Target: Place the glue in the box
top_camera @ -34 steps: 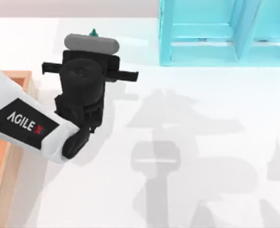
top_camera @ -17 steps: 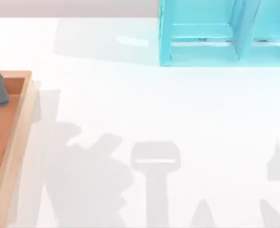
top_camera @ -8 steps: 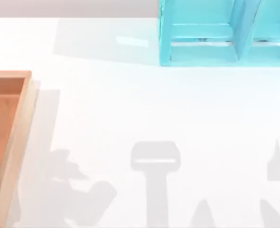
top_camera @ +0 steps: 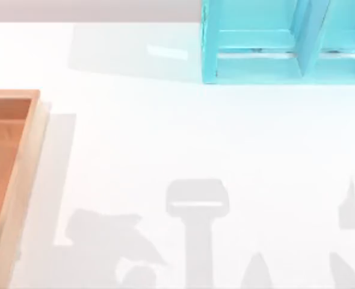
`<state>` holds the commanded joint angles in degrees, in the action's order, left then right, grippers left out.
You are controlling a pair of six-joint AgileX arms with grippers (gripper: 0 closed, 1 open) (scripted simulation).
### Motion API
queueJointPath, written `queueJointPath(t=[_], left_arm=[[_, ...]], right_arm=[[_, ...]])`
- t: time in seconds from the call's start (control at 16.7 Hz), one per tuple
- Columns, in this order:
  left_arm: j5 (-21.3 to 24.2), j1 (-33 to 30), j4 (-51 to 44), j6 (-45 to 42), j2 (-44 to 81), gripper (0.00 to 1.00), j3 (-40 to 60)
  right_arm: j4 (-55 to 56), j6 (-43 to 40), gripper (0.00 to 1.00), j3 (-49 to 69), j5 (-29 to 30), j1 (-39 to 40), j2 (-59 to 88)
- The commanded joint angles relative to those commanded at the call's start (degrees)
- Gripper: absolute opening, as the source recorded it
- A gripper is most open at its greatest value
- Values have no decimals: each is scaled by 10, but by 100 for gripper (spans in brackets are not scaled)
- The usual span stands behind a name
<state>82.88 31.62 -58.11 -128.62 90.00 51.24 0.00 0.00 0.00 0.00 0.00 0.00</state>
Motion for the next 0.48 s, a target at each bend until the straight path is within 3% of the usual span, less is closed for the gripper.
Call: queueJointPath(t=[0.24, 0.48], left_arm=[[103, 30, -130, -68, 69, 0, 31], [139, 75, -236, -127, 147, 0, 70]], right_arm=[[0, 0, 100, 0, 0, 0, 0], [0, 0, 100, 0, 0, 0, 0]])
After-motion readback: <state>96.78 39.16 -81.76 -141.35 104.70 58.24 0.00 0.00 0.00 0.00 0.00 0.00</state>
